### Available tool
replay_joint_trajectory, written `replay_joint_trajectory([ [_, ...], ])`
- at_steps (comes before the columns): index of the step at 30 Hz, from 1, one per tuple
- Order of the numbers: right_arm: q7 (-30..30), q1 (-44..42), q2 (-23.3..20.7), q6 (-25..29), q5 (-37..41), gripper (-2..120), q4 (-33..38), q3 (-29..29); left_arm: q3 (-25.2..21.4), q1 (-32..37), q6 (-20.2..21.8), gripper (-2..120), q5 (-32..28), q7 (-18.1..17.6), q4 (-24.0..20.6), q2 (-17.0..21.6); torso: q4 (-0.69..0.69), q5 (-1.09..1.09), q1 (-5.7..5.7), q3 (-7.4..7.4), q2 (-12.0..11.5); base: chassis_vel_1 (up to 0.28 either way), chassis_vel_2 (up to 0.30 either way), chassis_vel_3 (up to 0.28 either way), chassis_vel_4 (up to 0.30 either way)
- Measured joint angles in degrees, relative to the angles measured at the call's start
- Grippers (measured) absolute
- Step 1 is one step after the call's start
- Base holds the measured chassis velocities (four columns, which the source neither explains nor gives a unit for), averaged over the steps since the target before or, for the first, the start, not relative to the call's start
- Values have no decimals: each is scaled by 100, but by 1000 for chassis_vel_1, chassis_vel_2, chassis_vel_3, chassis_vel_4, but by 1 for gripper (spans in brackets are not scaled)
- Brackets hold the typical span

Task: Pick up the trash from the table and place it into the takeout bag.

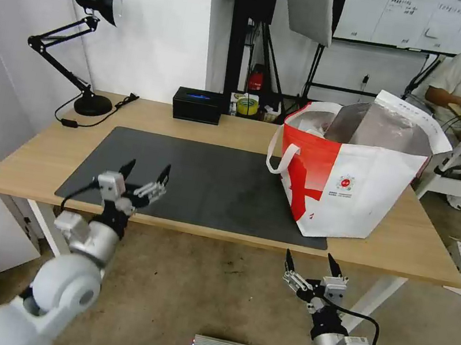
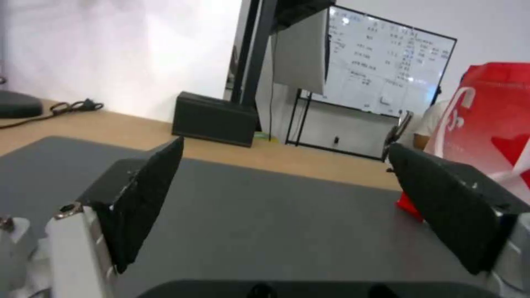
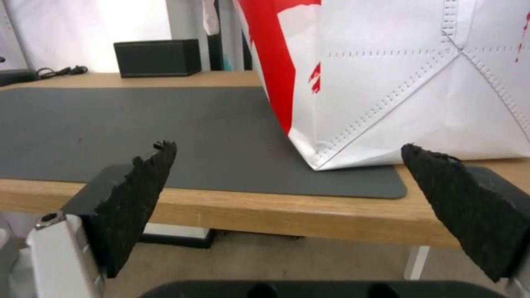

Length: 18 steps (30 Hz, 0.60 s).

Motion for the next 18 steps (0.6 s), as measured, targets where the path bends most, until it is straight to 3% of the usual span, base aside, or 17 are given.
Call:
replay_joint_trajectory([
  [8, 0, 0, 0, 0, 0, 100, 0, 0, -265, 619, -903, 100, 788, 558, 309, -527, 0, 0, 0, 0, 0, 0, 0, 0, 0],
  [18, 0, 0, 0, 0, 0, 100, 0, 0, -661, 1070, -1445, 100, 817, 870, 388, -821, 0, -1, 0, 0, 0, 0, 0, 0, 0],
])
